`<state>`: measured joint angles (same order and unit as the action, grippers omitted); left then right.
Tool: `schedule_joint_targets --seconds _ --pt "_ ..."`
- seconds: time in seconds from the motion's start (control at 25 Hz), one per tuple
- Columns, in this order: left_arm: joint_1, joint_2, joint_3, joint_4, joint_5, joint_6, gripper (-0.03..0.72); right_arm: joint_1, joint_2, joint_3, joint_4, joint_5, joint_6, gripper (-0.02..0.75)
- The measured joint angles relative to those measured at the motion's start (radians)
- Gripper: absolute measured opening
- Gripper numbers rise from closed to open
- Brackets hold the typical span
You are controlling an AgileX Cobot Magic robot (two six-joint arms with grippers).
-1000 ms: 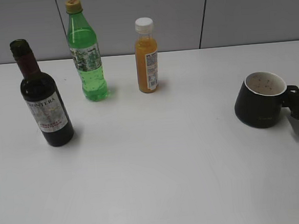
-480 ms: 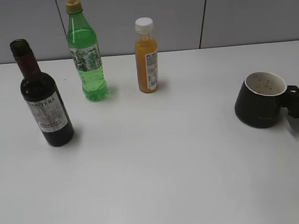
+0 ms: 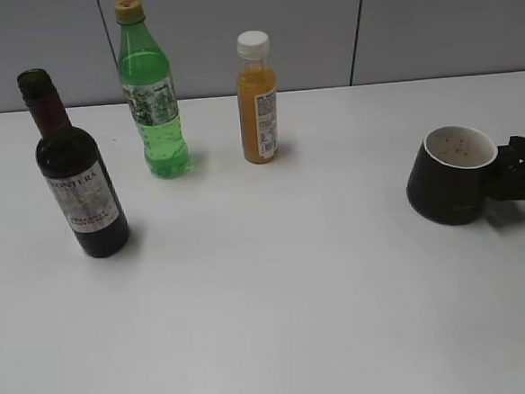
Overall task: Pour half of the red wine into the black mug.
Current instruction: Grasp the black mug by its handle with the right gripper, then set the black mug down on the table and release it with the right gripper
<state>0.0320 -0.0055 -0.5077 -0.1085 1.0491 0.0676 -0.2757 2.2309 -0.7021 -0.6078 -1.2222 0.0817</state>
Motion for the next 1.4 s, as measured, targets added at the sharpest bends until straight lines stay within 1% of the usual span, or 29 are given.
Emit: schedule_joint_targets --seconds 0.12,0.16,0.24,0.32,0.36,0.52,0.64,0.76,0.88,1.0,1.2,1.32,1.4 --pt "0.000 0.000 0.000 0.000 0.000 0.000 0.589 0.008 0.005 -0.001 0.009 -0.004 0.000 0.441" --pt "0.000 0.000 0.000 0.000 0.000 0.000 0.589 0.009 0.005 -0.001 0.009 -0.004 0.000 0.402" --pt "0.000 0.000 0.000 0.000 0.000 0.000 0.589 0.011 0.005 -0.001 0.006 -0.004 0.000 0.295" --pt "0.000 0.000 0.000 0.000 0.000 0.000 0.589 0.014 0.005 -0.001 0.002 -0.004 0.000 0.128" --pt "0.000 0.000 0.000 0.000 0.000 0.000 0.589 0.014 0.005 -0.001 0.001 -0.005 0.004 0.097" --pt "0.000 0.000 0.000 0.000 0.000 0.000 0.589 0.014 0.004 -0.003 -0.015 -0.004 0.032 0.097" --pt "0.000 0.000 0.000 0.000 0.000 0.000 0.589 0.014 -0.016 -0.003 -0.067 0.012 0.034 0.092" --pt "0.000 0.000 0.000 0.000 0.000 0.000 0.589 0.015 -0.054 -0.003 -0.167 0.036 0.045 0.089" --pt "0.000 0.000 0.000 0.000 0.000 0.000 0.589 0.027 -0.092 -0.011 -0.287 0.056 0.107 0.082" --pt "0.000 0.000 0.000 0.000 0.000 0.000 0.589 0.079 -0.106 -0.059 -0.370 0.056 0.183 0.081" --pt "0.000 0.000 0.000 0.000 0.000 0.000 0.589 0.214 -0.106 -0.155 -0.428 0.056 0.235 0.081" --pt "0.000 0.000 0.000 0.000 0.000 0.000 0.589 0.271 -0.098 -0.232 -0.525 0.055 0.297 0.081" --pt "0.000 0.000 0.000 0.000 0.000 0.000 0.589 0.298 -0.079 -0.301 -0.614 0.055 0.355 0.081"
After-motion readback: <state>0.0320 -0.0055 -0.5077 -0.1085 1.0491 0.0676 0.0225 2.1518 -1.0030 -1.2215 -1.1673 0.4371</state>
